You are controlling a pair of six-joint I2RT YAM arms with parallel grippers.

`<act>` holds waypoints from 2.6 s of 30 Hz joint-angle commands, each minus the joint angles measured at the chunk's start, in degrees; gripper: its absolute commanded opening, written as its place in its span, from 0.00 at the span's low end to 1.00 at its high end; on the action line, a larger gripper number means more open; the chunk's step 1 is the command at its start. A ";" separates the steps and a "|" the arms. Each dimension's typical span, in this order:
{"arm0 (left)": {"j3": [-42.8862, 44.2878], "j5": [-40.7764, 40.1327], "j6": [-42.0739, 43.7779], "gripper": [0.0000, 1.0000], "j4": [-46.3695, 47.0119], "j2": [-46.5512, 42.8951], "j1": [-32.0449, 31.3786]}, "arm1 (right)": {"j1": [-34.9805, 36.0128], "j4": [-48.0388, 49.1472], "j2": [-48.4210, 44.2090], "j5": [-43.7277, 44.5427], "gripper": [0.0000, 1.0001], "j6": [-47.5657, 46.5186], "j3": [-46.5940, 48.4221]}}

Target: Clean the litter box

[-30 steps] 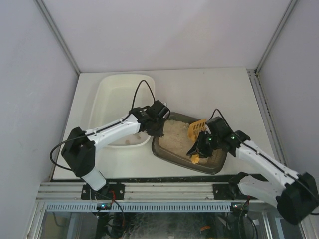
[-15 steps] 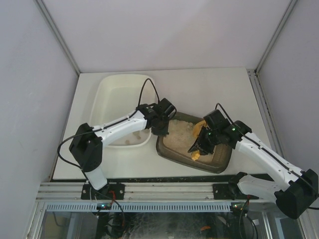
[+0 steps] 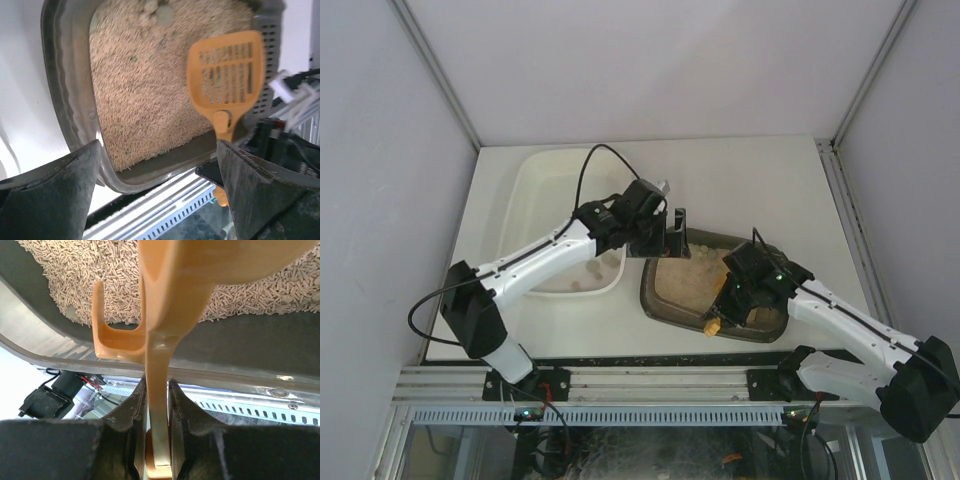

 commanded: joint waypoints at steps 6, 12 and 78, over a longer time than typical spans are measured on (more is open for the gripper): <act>10.95 29.75 38.88 1.00 8.90 1.71 12.06 | -7.73 8.57 -3.62 -3.37 0.00 -4.42 -4.43; 23.30 35.25 41.44 1.00 1.52 18.39 16.25 | -13.99 8.82 0.12 -8.59 0.00 -8.21 -4.35; 5.84 43.67 34.81 1.00 17.24 18.04 18.23 | -18.13 37.86 19.82 -34.83 0.00 -13.06 -4.22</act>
